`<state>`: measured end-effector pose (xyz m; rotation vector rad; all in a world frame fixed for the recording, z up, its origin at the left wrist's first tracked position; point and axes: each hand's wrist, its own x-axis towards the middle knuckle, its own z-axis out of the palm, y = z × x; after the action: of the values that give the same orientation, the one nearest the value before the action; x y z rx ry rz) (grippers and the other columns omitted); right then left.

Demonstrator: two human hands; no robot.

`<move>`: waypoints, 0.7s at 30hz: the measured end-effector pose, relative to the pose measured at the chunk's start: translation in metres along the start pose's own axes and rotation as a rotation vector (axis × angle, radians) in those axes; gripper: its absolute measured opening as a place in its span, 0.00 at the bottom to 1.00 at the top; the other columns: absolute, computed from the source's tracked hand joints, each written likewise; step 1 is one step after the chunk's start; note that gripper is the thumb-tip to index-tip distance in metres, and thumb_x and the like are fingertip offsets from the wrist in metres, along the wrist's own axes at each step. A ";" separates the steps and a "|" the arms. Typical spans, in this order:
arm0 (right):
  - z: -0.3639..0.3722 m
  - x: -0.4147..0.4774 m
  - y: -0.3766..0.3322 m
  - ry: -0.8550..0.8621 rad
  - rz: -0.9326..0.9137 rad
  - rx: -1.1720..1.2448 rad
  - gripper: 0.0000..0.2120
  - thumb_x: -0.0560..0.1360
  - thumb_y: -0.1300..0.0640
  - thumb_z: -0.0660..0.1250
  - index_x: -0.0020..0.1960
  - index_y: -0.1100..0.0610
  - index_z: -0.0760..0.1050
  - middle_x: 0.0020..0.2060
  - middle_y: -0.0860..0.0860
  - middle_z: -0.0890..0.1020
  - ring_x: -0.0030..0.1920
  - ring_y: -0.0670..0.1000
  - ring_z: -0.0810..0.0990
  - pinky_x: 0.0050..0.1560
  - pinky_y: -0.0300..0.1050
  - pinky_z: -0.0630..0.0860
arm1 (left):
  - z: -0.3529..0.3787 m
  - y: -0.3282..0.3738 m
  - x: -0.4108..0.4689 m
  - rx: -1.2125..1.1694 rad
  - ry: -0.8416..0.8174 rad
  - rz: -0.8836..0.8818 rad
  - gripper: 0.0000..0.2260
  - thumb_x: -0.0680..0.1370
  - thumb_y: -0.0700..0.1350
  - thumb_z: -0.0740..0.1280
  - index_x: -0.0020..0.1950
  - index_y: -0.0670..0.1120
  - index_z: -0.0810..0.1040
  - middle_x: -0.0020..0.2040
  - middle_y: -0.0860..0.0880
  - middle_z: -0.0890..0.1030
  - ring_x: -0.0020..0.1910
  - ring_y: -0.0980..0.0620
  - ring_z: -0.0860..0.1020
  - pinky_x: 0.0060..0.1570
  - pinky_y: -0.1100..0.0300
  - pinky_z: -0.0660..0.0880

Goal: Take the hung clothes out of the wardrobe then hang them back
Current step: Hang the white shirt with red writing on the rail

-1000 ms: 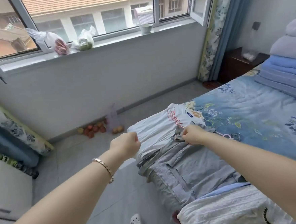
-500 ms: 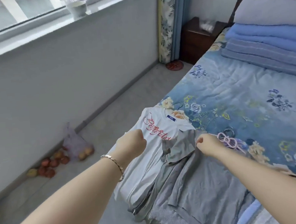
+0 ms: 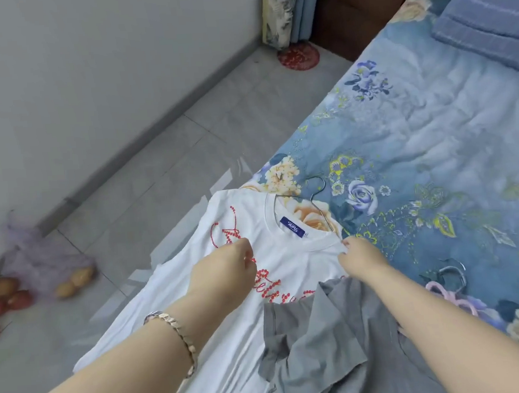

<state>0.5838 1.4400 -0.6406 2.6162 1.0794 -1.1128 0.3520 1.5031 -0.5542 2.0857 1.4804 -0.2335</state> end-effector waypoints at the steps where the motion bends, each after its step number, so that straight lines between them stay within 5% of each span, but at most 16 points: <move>1: 0.005 0.015 0.000 -0.021 0.025 -0.008 0.20 0.77 0.58 0.59 0.67 0.62 0.66 0.66 0.59 0.70 0.65 0.59 0.70 0.61 0.48 0.69 | 0.006 -0.003 0.012 -0.011 -0.011 -0.010 0.10 0.78 0.45 0.56 0.57 0.49 0.73 0.53 0.52 0.79 0.52 0.48 0.76 0.42 0.60 0.67; 5: 0.035 0.059 0.005 -0.089 0.134 0.099 0.25 0.77 0.52 0.60 0.71 0.59 0.61 0.67 0.58 0.70 0.65 0.60 0.70 0.64 0.53 0.69 | 0.028 -0.018 0.043 -0.057 -0.046 -0.066 0.10 0.79 0.45 0.56 0.57 0.50 0.72 0.53 0.53 0.78 0.49 0.49 0.76 0.44 0.59 0.70; 10: 0.056 0.068 0.003 0.048 0.206 0.202 0.27 0.77 0.50 0.62 0.69 0.65 0.61 0.66 0.62 0.69 0.67 0.63 0.67 0.65 0.53 0.67 | 0.044 -0.036 0.048 -0.079 -0.080 -0.128 0.10 0.78 0.45 0.55 0.56 0.52 0.72 0.50 0.55 0.78 0.46 0.50 0.74 0.41 0.59 0.69; 16: 0.039 0.026 -0.017 0.205 -0.059 0.378 0.19 0.79 0.48 0.58 0.66 0.58 0.68 0.58 0.61 0.78 0.60 0.62 0.75 0.55 0.51 0.71 | 0.027 -0.041 0.034 -0.127 -0.064 -0.158 0.08 0.78 0.45 0.56 0.53 0.52 0.73 0.46 0.56 0.77 0.43 0.51 0.75 0.39 0.60 0.70; 21: 0.006 -0.024 -0.061 0.388 -0.175 0.363 0.13 0.79 0.47 0.57 0.51 0.56 0.74 0.47 0.59 0.81 0.52 0.62 0.78 0.47 0.51 0.72 | -0.004 -0.049 0.006 -0.135 -0.009 -0.165 0.09 0.78 0.44 0.56 0.53 0.52 0.73 0.46 0.56 0.78 0.42 0.51 0.76 0.38 0.60 0.69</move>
<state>0.5294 1.4689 -0.6181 3.1747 1.3044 -0.9237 0.3085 1.5213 -0.5703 1.8566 1.6190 -0.1989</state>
